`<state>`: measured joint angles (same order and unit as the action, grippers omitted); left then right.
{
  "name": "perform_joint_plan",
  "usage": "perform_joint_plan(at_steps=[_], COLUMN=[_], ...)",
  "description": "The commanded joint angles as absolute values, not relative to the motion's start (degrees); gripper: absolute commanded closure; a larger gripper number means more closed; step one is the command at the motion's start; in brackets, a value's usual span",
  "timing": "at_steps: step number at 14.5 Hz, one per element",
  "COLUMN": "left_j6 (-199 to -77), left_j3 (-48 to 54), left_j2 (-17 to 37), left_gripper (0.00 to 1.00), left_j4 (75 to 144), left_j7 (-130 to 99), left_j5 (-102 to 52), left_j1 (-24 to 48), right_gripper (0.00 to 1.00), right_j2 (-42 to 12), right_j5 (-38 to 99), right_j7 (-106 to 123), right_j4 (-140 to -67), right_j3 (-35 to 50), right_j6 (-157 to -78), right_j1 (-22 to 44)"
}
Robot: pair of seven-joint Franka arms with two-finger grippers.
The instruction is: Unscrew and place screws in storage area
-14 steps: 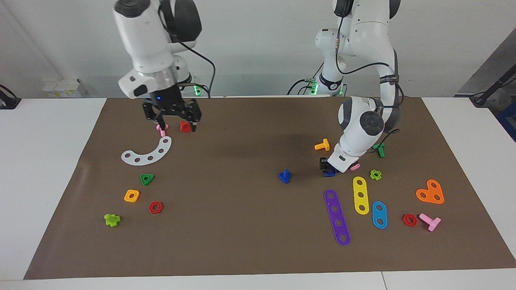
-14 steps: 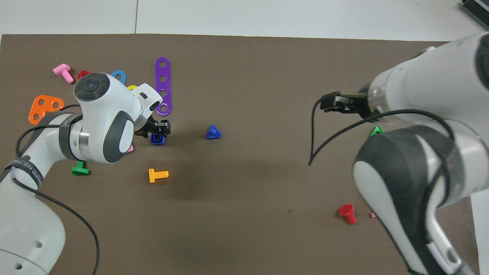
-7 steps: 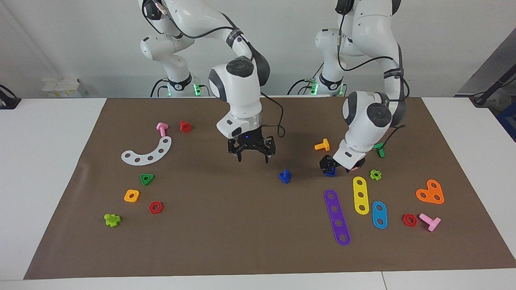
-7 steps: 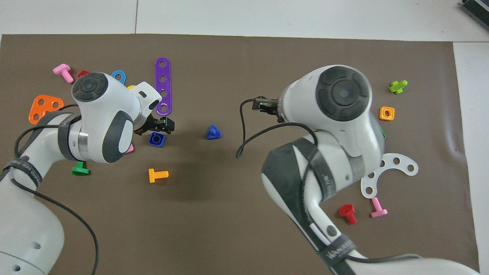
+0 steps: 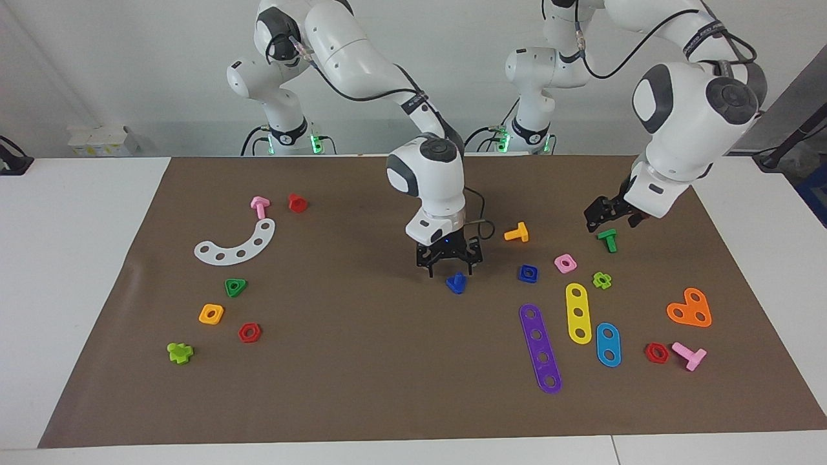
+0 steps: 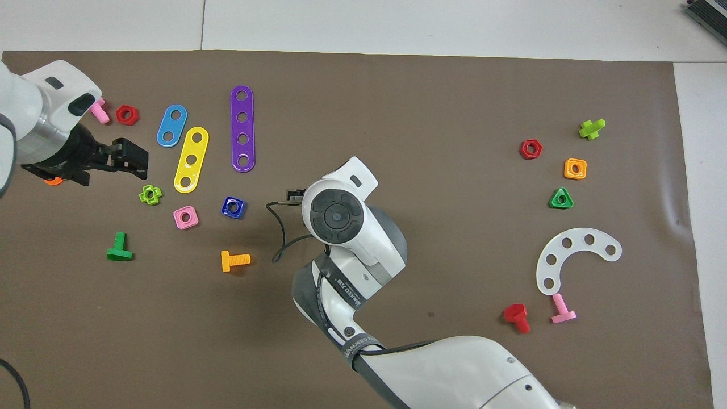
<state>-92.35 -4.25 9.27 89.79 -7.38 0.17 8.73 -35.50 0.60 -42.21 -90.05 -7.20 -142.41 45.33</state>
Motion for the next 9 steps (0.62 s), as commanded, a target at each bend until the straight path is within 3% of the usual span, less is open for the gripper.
perform_joint_plan(at_steps=[1, 5, 9], left_j6=[-87.81, -87.18, -88.32], left_j3=[-4.22, -4.04, -4.04], left_j2=[8.01, 5.28, 5.01], left_gripper=[0.0, 0.0, 0.0], left_j4=[87.01, 87.54, 87.98], left_j7=[-3.63, -2.11, -1.76], left_j5=[2.73, 1.94, -1.49], left_j1=[7.04, 5.63, 4.84], right_gripper=[0.1, 0.51, 0.53], right_j2=[-36.12, -36.04, -36.04], right_j5=[-0.97, -0.97, -2.72], right_j7=[-42.89, -42.8, -41.93], right_j4=[-88.51, -89.3, -89.91], right_j3=[-7.29, -7.38, -7.29], right_j6=[-143.79, -144.23, -145.98], right_j1=[45.79, 46.05, 45.53])
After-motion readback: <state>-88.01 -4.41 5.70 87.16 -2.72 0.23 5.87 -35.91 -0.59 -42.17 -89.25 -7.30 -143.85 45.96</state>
